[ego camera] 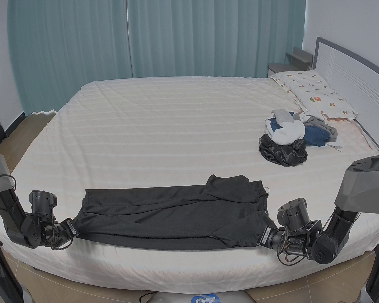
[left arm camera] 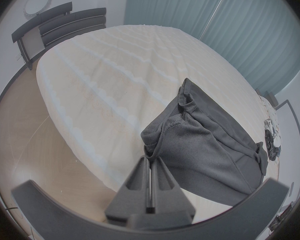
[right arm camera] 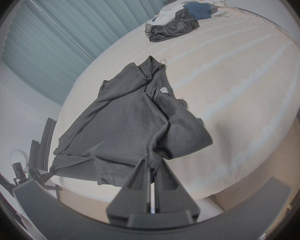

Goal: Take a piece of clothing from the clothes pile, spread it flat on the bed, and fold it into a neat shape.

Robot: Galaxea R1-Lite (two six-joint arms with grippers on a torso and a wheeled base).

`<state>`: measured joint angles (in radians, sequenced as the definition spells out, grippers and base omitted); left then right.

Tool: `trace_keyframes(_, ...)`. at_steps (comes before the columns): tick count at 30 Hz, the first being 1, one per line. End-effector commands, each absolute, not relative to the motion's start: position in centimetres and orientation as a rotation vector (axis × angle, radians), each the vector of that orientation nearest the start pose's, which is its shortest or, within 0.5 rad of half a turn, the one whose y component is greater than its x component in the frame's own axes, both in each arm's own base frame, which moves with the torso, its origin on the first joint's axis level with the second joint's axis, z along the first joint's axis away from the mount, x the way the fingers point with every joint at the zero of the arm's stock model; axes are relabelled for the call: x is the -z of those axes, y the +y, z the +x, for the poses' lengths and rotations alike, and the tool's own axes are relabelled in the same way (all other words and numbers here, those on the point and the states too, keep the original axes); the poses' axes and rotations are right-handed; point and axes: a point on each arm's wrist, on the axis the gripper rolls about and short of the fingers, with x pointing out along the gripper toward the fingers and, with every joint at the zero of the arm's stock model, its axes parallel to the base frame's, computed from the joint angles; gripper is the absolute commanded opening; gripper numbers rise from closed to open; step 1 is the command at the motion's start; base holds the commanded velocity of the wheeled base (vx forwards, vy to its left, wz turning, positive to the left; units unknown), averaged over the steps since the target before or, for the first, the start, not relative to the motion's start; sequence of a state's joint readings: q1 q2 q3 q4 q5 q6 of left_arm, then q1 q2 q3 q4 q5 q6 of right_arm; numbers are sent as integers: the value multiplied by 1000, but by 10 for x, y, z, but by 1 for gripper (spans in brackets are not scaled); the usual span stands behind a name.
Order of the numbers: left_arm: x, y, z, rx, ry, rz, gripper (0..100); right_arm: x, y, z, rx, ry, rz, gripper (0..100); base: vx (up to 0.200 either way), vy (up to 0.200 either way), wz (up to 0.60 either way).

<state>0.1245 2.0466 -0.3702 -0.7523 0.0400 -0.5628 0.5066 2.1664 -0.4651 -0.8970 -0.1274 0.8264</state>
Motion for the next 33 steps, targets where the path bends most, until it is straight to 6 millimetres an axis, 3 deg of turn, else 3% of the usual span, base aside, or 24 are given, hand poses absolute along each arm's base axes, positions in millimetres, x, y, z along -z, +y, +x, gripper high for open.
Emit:
trace_keyframes(1,-1,33,253,-415,864,-560,0,8,138,257,-17,852,527,0,0,0,0)
trace_keyframes(5,2,31,250,-414,886,-555,0,15,137,256,-13,870,502,0,0,0,0)
trace_keyframes(6,3,31,248,-413,893,-552,100,15,137,256,-19,874,494,100,0,0,0)
trace_keyframes(10,1,29,247,-407,892,-547,100,16,138,249,-30,893,463,100,0,0,0)
trace_keyframes(16,-8,32,248,-405,849,-554,100,-6,133,250,-55,821,463,100,0,0,0)
trace_keyframes(17,-19,37,248,-413,803,-564,100,-22,127,251,-61,768,488,100,0,0,0)
trace_keyframes(19,-32,44,250,-418,763,-580,100,-36,120,253,-66,724,497,100,0,0,0)
trace_keyframes(22,-47,48,254,-406,748,-608,100,-44,108,258,-44,685,496,100,0,0,0)
trace_keyframes(27,-57,48,270,-287,786,-684,100,-40,98,268,-154,729,502,100,0,0,0)
trace_keyframes(33,-37,51,302,-268,819,-763,100,-20,103,294,-281,778,467,100,0,0,0)
